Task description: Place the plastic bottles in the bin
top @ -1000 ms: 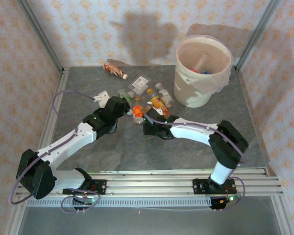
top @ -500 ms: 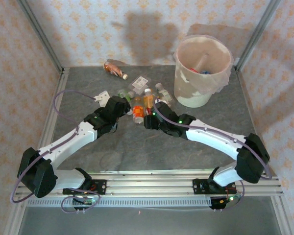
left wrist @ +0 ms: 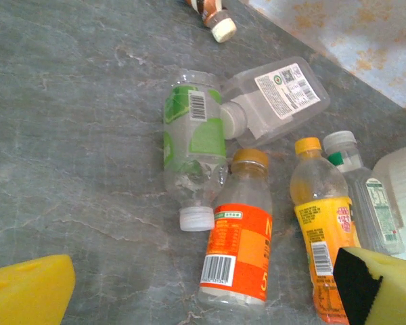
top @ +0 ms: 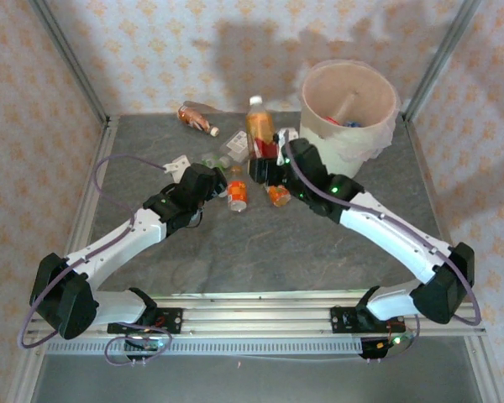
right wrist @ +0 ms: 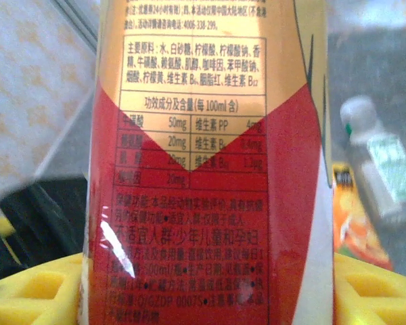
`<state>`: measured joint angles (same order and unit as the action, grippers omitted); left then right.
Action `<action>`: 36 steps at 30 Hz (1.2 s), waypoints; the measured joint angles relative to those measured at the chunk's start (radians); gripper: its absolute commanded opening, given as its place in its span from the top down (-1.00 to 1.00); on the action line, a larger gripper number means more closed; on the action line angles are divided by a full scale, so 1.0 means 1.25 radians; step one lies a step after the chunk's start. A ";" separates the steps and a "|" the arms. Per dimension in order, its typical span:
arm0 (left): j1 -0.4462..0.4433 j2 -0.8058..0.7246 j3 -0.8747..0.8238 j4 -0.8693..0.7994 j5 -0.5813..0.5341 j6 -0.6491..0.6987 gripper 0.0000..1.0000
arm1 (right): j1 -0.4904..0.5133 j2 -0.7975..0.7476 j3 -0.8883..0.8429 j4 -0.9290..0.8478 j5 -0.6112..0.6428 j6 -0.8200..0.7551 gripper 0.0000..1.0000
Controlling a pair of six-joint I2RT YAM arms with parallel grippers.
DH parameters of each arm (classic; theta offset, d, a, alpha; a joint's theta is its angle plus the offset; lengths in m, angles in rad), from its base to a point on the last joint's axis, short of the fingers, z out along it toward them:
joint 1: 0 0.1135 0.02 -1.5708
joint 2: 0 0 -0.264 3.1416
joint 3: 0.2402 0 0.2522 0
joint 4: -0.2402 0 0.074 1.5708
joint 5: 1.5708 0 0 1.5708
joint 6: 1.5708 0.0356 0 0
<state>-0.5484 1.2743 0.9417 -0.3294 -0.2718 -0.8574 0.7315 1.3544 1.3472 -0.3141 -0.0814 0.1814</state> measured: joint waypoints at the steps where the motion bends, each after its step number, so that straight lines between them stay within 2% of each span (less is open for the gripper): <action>1: 0.001 0.000 0.000 0.001 0.004 0.004 -1.00 | -0.016 0.000 0.029 -0.003 -0.014 -0.022 0.15; 12: 0.001 -0.011 0.000 0.003 0.009 0.018 -1.00 | -0.261 0.034 0.238 -0.121 -0.154 -0.143 0.17; 24: 0.005 -0.038 0.000 0.002 0.008 0.035 -1.00 | -0.508 0.143 0.367 -0.237 -0.249 -0.170 0.15; 31: 0.010 -0.062 -0.002 -0.004 0.003 0.038 -1.00 | -0.602 0.262 0.508 -0.391 -0.277 -0.215 0.08; 36: 0.012 -0.074 -0.013 -0.007 0.002 0.038 -1.00 | -0.616 0.311 0.544 -0.492 -0.224 -0.245 -0.04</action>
<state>-0.5339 1.1824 0.9260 -0.3386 -0.2695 -0.8097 -0.0383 1.7432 2.0266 -0.9295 -0.3618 -0.1249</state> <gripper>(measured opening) 0.999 0.634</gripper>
